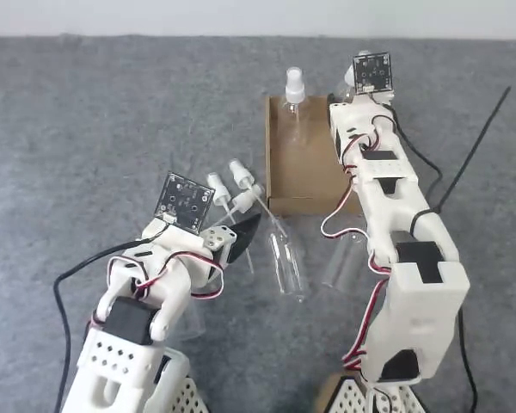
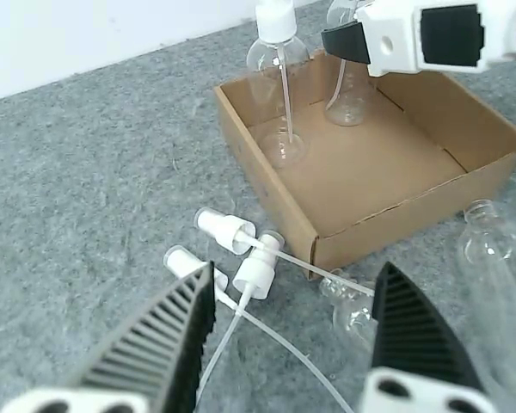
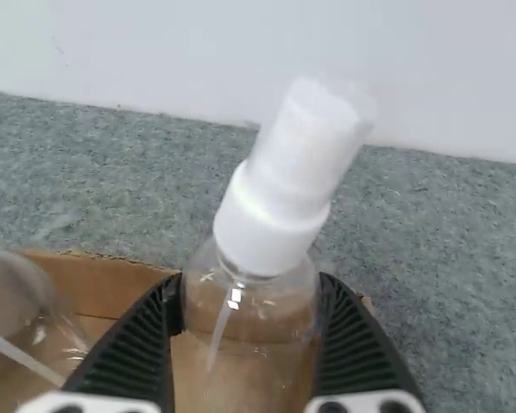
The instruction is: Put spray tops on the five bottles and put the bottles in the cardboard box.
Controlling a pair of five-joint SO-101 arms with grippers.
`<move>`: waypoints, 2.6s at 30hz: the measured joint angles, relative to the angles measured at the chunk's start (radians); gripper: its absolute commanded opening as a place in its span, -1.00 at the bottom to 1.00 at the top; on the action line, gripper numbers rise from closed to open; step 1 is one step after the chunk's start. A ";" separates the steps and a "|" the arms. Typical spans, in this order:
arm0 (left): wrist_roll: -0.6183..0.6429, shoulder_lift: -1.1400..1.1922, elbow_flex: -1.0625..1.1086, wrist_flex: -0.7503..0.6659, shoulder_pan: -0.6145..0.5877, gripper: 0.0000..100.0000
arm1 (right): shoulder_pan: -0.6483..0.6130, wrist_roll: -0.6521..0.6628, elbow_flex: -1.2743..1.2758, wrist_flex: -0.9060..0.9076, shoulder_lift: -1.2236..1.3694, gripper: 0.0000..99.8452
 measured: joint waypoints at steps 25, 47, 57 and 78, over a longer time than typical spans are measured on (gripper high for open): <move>-0.002 0.000 0.000 0.000 0.000 -0.45 | 0.000 0.000 0.000 0.000 0.000 -0.98; -0.002 0.000 0.000 0.000 0.000 -0.45 | -0.002 -0.003 0.000 0.000 0.002 -0.50; -0.002 0.000 0.000 0.000 0.000 -0.45 | -0.002 -0.003 -0.014 0.000 0.002 -0.50; -0.002 0.000 0.000 0.000 0.000 -0.45 | 0.031 -0.005 -0.804 0.945 0.002 -0.51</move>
